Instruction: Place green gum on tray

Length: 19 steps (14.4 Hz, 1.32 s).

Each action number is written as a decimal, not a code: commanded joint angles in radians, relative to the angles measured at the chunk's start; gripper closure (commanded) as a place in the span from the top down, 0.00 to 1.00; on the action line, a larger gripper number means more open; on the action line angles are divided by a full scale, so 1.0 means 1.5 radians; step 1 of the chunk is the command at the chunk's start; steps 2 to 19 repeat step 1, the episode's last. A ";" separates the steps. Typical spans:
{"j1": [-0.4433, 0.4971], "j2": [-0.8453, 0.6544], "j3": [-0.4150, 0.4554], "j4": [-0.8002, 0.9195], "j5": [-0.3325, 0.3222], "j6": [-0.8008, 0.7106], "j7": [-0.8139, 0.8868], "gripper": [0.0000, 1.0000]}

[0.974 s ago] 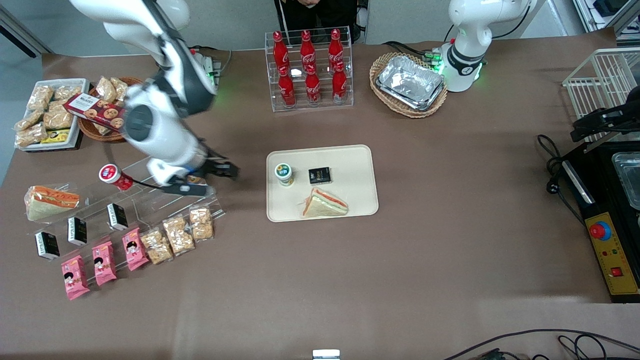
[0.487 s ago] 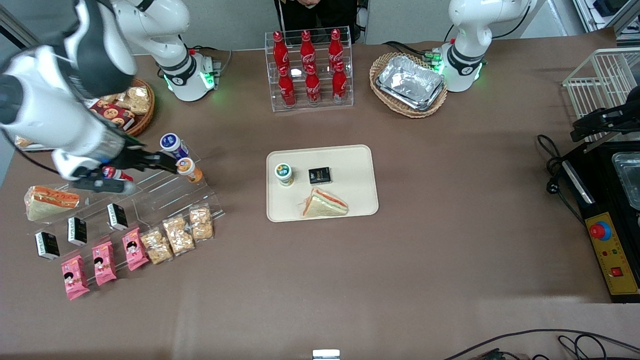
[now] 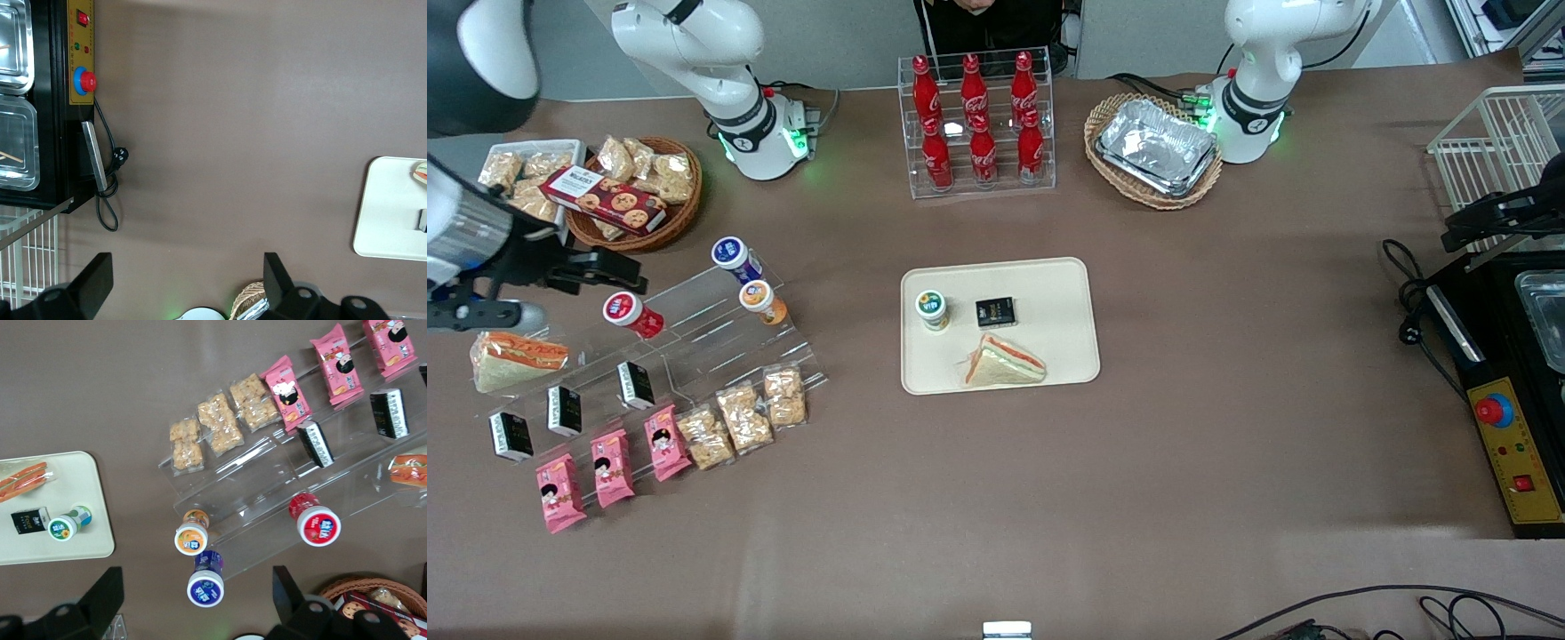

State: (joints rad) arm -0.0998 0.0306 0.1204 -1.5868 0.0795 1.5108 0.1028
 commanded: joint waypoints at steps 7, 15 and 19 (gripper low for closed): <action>-0.015 0.037 0.006 0.068 -0.013 -0.039 -0.012 0.99; -0.015 0.037 0.006 0.068 -0.013 -0.039 -0.012 0.99; -0.015 0.037 0.006 0.068 -0.013 -0.039 -0.012 0.99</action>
